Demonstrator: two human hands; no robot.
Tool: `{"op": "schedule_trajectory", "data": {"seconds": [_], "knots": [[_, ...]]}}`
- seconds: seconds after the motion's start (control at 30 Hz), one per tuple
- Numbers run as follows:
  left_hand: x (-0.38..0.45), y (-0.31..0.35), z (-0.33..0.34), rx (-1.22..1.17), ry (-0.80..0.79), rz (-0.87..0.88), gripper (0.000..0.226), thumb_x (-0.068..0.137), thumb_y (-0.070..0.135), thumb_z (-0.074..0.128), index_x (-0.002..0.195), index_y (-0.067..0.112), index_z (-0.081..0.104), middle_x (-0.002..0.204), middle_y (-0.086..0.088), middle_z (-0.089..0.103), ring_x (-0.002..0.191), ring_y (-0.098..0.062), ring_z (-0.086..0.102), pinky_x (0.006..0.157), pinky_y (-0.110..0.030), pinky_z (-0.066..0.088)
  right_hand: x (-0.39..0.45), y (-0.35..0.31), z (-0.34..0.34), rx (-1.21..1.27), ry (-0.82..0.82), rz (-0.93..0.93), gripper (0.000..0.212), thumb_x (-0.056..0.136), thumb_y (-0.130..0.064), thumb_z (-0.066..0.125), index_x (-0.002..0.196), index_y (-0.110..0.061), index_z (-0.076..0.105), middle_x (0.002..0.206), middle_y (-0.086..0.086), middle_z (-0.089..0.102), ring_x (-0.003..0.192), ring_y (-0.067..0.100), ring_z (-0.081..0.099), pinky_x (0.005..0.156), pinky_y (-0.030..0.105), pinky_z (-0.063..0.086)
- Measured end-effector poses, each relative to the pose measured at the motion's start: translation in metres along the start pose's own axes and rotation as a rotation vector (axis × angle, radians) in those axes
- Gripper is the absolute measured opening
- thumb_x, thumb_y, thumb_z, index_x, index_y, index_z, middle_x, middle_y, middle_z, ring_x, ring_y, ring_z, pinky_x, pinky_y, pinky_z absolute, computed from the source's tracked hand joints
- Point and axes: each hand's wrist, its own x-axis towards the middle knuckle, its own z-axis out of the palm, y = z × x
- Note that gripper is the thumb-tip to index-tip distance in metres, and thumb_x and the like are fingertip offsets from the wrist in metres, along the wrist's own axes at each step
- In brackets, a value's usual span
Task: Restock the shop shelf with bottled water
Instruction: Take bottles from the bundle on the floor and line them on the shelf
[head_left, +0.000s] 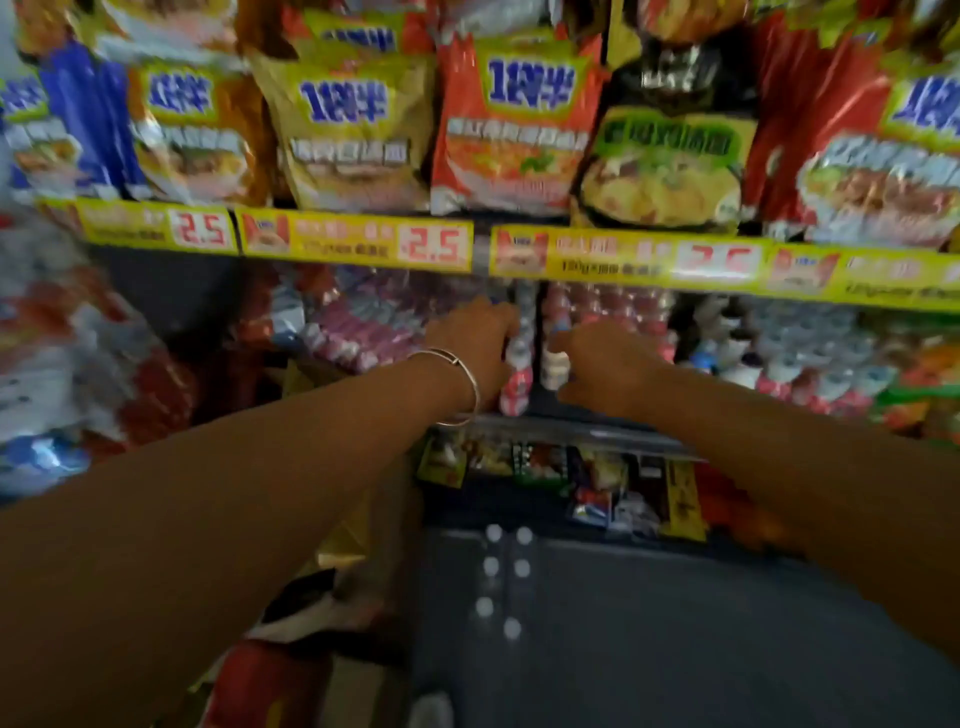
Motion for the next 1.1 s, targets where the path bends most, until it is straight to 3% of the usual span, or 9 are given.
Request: {"op": "schedule_trajectory", "data": {"seconds": [0.1, 0.23, 0.37, 0.5, 0.63, 0.73, 0.83, 1.1], "knots": [[-0.002, -0.02, 0.074, -0.029, -0.057, 0.0, 0.034, 0.082, 0.014, 0.063, 0.115, 0.009, 0.055, 0.124, -0.016, 0.05, 0.117, -0.033, 0.048, 0.096, -0.041, 0.041, 0.008, 0.019, 0.071, 0.019, -0.099, 0.032, 0.04, 0.09, -0.019, 0.059, 0.127, -0.005, 0.052, 0.122, 0.019, 0.057, 0.109, 0.034, 0.056, 0.088, 0.039, 0.049], [-0.009, -0.05, 0.177, -0.06, -0.154, -0.049, 0.037, 0.081, 0.012, 0.065, 0.115, 0.007, 0.054, 0.127, -0.014, 0.049, 0.119, -0.032, 0.047, 0.098, -0.038, 0.04, 0.023, 0.039, 0.174, 0.075, -0.178, 0.081, 0.04, 0.086, -0.025, 0.063, 0.122, -0.008, 0.058, 0.112, 0.018, 0.062, 0.101, 0.033, 0.059, 0.083, 0.038, 0.051], [-0.017, -0.08, 0.274, -0.081, -0.276, -0.085, 0.039, 0.081, 0.013, 0.065, 0.118, 0.012, 0.053, 0.129, -0.01, 0.047, 0.12, -0.029, 0.045, 0.098, -0.036, 0.039, 0.035, 0.055, 0.277, 0.18, -0.301, 0.146, 0.019, 0.088, -0.019, 0.06, 0.105, -0.01, 0.062, 0.1, 0.014, 0.061, 0.108, 0.035, 0.057, 0.086, 0.039, 0.049], [-0.022, -0.11, 0.363, -0.067, -0.376, -0.148, 0.041, 0.087, 0.014, 0.059, 0.126, 0.019, 0.048, 0.134, -0.007, 0.041, 0.127, -0.029, 0.04, 0.106, -0.044, 0.032, 0.053, 0.066, 0.382, 0.209, -0.36, 0.213, 0.058, 0.088, -0.025, 0.063, 0.139, -0.01, 0.041, 0.141, 0.014, 0.045, 0.129, 0.031, 0.043, 0.103, 0.037, 0.039], [-0.023, -0.143, 0.436, -0.042, -0.406, -0.118, 0.048, 0.09, 0.018, 0.054, 0.136, 0.016, 0.039, 0.145, -0.007, 0.035, 0.134, -0.025, 0.034, 0.107, -0.033, 0.026, 0.072, 0.074, 0.471, 0.195, -0.339, 0.252, 0.068, 0.082, -0.028, 0.068, 0.14, -0.013, 0.037, 0.143, 0.012, 0.042, 0.131, 0.03, 0.039, 0.106, 0.036, 0.036], [-0.02, -0.166, 0.481, -0.049, -0.401, -0.138, 0.047, 0.086, 0.021, 0.058, 0.131, 0.018, 0.045, 0.14, -0.006, 0.04, 0.129, -0.026, 0.039, 0.105, -0.032, 0.029, 0.086, 0.078, 0.522, 0.205, -0.347, 0.274, 0.075, 0.076, -0.03, 0.074, 0.139, -0.015, 0.036, 0.138, 0.013, 0.039, 0.129, 0.031, 0.036, 0.104, 0.041, 0.039], [-0.014, -0.179, 0.516, -0.025, -0.416, -0.146, 0.043, 0.08, 0.022, 0.064, 0.121, 0.02, 0.049, 0.131, -0.006, 0.047, 0.121, -0.029, 0.046, 0.103, -0.045, 0.037, 0.1, 0.081, 0.561, 0.254, -0.36, 0.29, 0.079, 0.075, -0.025, 0.075, 0.142, -0.02, 0.032, 0.14, 0.01, 0.034, 0.13, 0.03, 0.034, 0.105, 0.042, 0.039], [-0.002, -0.198, 0.558, -0.039, -0.447, -0.155, 0.055, 0.078, 0.022, 0.07, 0.126, 0.022, 0.045, 0.134, -0.005, 0.038, 0.125, -0.03, 0.037, 0.104, -0.048, 0.034, 0.124, 0.091, 0.616, 0.392, -0.226, 0.277, 0.069, 0.074, -0.02, 0.076, 0.134, -0.023, 0.043, 0.142, 0.006, 0.036, 0.13, 0.03, 0.036, 0.107, 0.041, 0.036]]}}
